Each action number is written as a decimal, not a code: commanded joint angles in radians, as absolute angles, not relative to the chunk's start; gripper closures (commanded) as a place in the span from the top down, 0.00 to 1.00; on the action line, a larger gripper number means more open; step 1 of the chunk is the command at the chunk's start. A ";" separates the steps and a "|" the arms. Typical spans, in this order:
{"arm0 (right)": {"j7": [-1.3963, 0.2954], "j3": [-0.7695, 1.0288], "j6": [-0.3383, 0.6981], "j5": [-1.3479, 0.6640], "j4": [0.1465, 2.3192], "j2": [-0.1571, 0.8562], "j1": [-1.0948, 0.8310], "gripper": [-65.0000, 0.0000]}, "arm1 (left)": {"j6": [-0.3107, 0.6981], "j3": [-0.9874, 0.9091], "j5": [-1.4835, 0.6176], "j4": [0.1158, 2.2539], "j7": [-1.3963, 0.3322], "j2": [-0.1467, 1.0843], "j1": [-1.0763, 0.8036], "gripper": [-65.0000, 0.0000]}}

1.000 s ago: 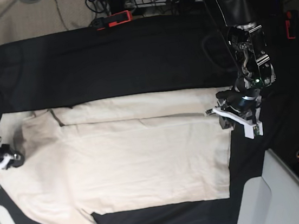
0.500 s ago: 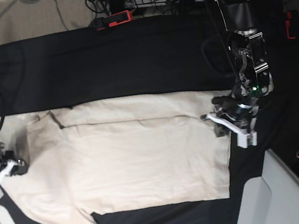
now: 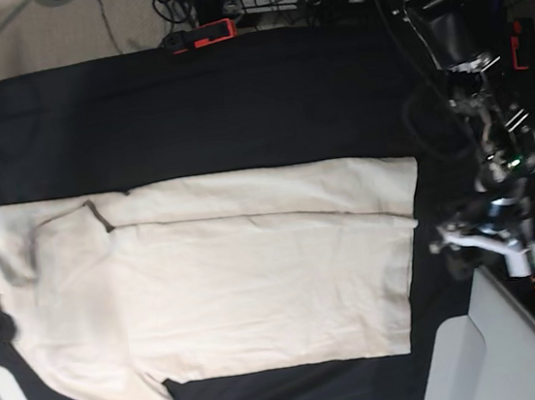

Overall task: Fold the T-shirt properly
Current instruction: 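Lay the folded strip down, open both grippers and raise them, then lower both grippers onto the folded edge and grasp it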

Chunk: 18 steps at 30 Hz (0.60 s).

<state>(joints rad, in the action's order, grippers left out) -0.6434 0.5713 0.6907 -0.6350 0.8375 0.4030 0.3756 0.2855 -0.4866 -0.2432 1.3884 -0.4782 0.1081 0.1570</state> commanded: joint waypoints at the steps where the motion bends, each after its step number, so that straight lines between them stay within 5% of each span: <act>1: -0.664 0.610 0.698 -0.661 0.880 0.424 0.364 0.59 | 0.289 -0.499 -0.255 1.435 -0.458 0.116 0.139 0.49; 7: -0.849 0.957 0.698 -0.714 1.020 0.321 0.182 0.59 | 0.291 -0.504 -0.257 1.639 -0.455 0.094 -0.117 0.49; 10: -0.886 1.086 0.608 -0.713 1.015 0.271 0.140 0.60 | 0.291 -0.507 -0.257 1.662 -0.452 0.090 -0.223 0.49; 18: -0.786 1.102 0.595 -0.710 0.881 0.243 0.125 0.60 | 0.292 -0.509 -0.257 1.653 -0.452 0.090 -0.338 0.48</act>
<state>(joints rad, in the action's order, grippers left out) -0.7883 1.0996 0.5919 -0.7036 0.8692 0.2241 0.1246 0.2878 -0.5037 -0.2462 1.6360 -0.4801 0.0780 -0.3462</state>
